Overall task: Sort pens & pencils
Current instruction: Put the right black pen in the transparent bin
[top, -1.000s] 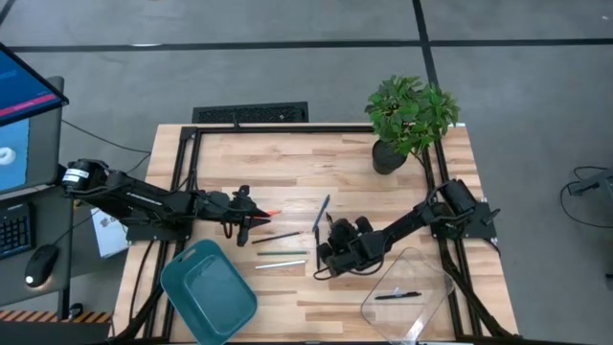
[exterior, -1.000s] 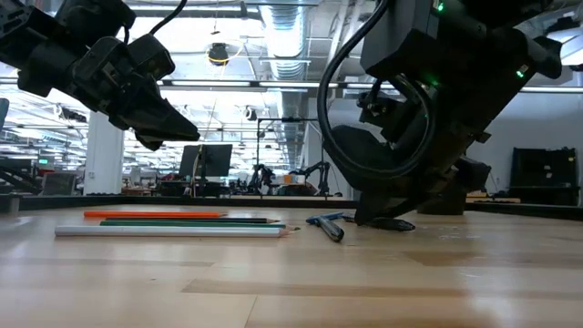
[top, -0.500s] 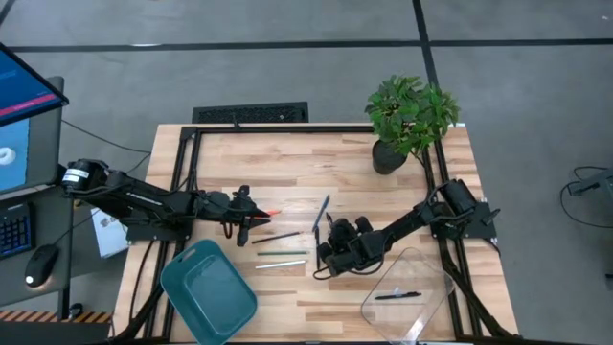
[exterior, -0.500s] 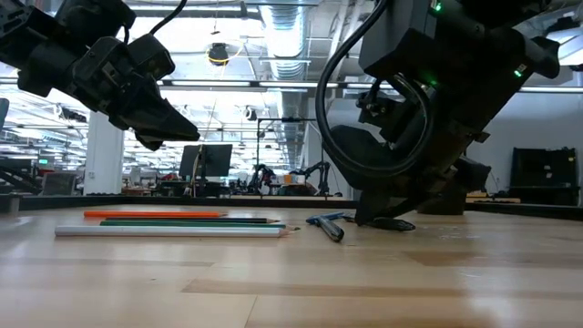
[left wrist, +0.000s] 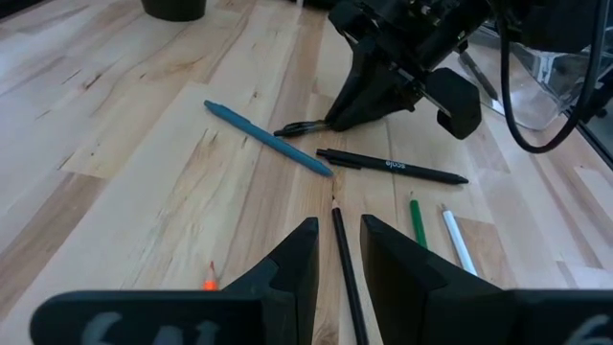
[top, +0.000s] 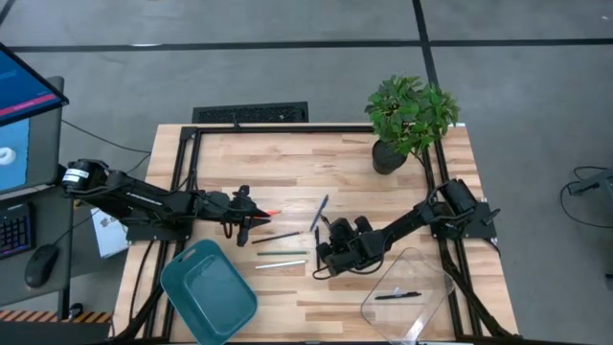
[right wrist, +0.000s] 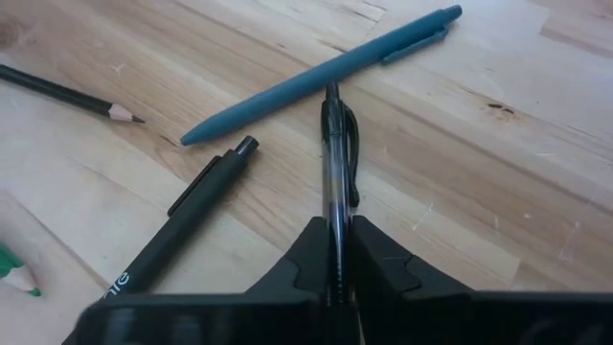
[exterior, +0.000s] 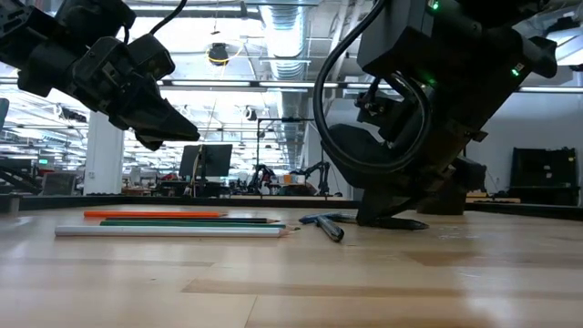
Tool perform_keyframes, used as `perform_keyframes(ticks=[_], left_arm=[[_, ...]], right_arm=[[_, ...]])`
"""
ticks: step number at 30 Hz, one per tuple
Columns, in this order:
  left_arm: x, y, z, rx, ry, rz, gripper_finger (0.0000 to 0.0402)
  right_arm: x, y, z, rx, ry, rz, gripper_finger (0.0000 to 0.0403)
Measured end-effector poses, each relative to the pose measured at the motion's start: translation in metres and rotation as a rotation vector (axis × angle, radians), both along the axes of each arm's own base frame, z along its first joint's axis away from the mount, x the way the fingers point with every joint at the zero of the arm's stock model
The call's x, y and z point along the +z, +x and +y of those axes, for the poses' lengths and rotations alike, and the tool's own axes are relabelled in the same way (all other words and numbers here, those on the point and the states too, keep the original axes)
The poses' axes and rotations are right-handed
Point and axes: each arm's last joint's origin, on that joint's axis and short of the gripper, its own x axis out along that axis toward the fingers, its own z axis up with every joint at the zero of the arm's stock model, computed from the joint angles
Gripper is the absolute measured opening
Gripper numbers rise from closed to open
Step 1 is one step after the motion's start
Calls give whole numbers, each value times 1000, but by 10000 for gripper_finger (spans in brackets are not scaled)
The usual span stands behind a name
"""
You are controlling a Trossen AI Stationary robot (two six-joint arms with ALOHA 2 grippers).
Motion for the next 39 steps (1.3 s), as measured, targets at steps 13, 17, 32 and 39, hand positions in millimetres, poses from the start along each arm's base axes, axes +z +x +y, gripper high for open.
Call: perform_keyframes(ticks=[13,17,32,39], left_arm=[[0,0,0,0,0,0,71],[0,0,0,0,0,0,71],[0,0,0,0,0,4,71],[0,0,0,0,0,4,71]], right_arm=[[2,0,0,20,2,12,50],[8,-1,0,34,13,16,51],[45,-3,-4,94,9,-36,51],[75,-6,-8,150,31,-81,51]])
